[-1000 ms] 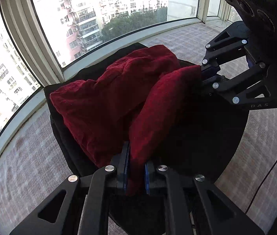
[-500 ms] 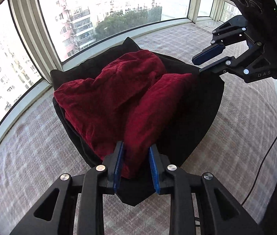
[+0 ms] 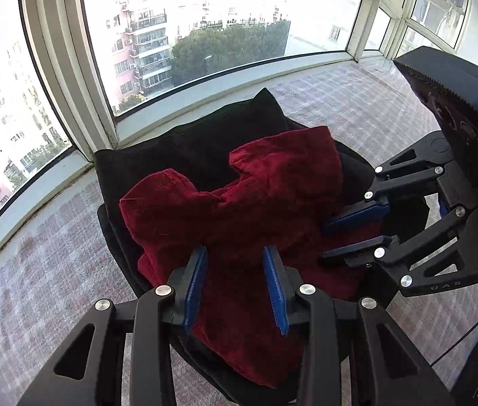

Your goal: Fold clothes

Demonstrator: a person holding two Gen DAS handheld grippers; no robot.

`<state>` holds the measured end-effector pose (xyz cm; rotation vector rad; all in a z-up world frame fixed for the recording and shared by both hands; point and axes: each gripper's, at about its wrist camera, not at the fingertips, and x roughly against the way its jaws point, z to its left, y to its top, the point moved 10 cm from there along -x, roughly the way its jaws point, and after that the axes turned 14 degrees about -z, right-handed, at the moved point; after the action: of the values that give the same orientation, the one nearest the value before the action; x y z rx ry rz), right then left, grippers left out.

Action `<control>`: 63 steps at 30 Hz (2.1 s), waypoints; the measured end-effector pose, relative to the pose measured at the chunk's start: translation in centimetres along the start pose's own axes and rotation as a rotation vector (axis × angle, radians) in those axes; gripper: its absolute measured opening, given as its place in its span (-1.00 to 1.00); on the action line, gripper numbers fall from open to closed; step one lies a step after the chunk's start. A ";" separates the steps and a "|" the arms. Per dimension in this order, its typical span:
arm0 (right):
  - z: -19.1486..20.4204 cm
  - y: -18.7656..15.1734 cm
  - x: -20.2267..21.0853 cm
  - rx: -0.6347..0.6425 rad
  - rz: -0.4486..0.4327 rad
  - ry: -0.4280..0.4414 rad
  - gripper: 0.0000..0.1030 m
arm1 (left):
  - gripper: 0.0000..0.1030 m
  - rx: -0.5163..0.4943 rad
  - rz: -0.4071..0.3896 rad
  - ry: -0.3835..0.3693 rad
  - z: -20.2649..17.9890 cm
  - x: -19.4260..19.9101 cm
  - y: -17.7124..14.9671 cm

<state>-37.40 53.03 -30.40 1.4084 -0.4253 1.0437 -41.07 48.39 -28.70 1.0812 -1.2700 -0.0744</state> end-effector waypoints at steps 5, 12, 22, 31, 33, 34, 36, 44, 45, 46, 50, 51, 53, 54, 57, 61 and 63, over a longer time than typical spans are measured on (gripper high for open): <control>-0.5 3.0 1.9 -0.035 -0.090 -0.052 -0.54 | -0.36 0.051 -0.042 -0.032 0.2 0.9 1.0; -3.0 3.6 -1.8 -0.092 -0.031 -0.112 -0.54 | -0.25 0.068 -0.012 0.009 1.2 -0.5 0.6; 0.1 3.0 4.4 -0.118 -0.133 -0.136 -0.54 | -0.24 0.147 -0.120 -0.032 0.7 6.2 0.0; 2.4 -0.9 5.5 -0.133 -0.081 -0.288 -0.53 | -0.18 0.228 -0.075 0.038 -0.7 8.2 -4.5; 3.9 -0.5 8.3 -0.140 -0.143 -0.321 -0.38 | -0.12 0.222 -0.135 0.093 -1.0 12.1 -4.3; 4.9 -0.5 9.7 -0.144 -0.174 -0.329 -0.25 | 0.01 0.220 -0.165 0.121 -1.2 14.1 -4.3; 7.4 -0.7 12.1 -0.153 -0.225 -0.332 0.04 | 0.18 0.215 -0.230 0.171 -1.6 18.2 -4.7; 19.6 -2.5 18.3 -0.124 -0.357 -0.370 0.05 | 0.46 0.238 -0.396 0.243 -3.8 32.6 -10.0; 21.1 -2.6 18.9 -0.122 -0.372 -0.384 0.07 | 0.46 0.239 -0.407 0.257 -3.8 34.1 -10.9; 22.4 -2.6 19.2 -0.121 -0.384 -0.399 0.10 | 0.47 0.235 -0.414 0.277 -3.7 35.5 -11.6; 27.7 -2.8 20.2 -0.134 -0.420 -0.450 0.25 | 0.49 0.229 -0.434 0.344 -3.2 40.4 -14.7; 29.0 -2.9 20.1 -0.139 -0.425 -0.447 0.25 | 0.50 0.218 -0.432 0.360 -3.0 41.3 -15.4; 31.6 -3.3 20.2 -0.150 -0.424 -0.457 0.26 | 0.51 0.192 -0.426 0.392 -2.8 42.9 -16.8; 32.8 -3.6 20.2 -0.160 -0.417 -0.465 0.26 | 0.51 0.178 -0.423 0.397 -2.7 43.6 -17.4; 35.7 -4.3 20.2 -0.204 -0.428 -0.462 0.26 | 0.51 0.146 -0.401 0.400 -2.5 45.1 -19.5; 38.7 -4.9 20.4 -0.214 -0.434 -0.497 0.26 | 0.51 0.168 -0.382 0.368 -1.9 46.1 -21.5; 39.6 -5.1 20.5 -0.213 -0.433 -0.508 0.26 | 0.51 0.171 -0.377 0.348 -1.8 46.4 -22.1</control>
<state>-9.74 24.02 -10.16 1.4784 -0.5475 0.2746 -11.84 10.48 -9.92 1.4043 -0.7611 -0.0592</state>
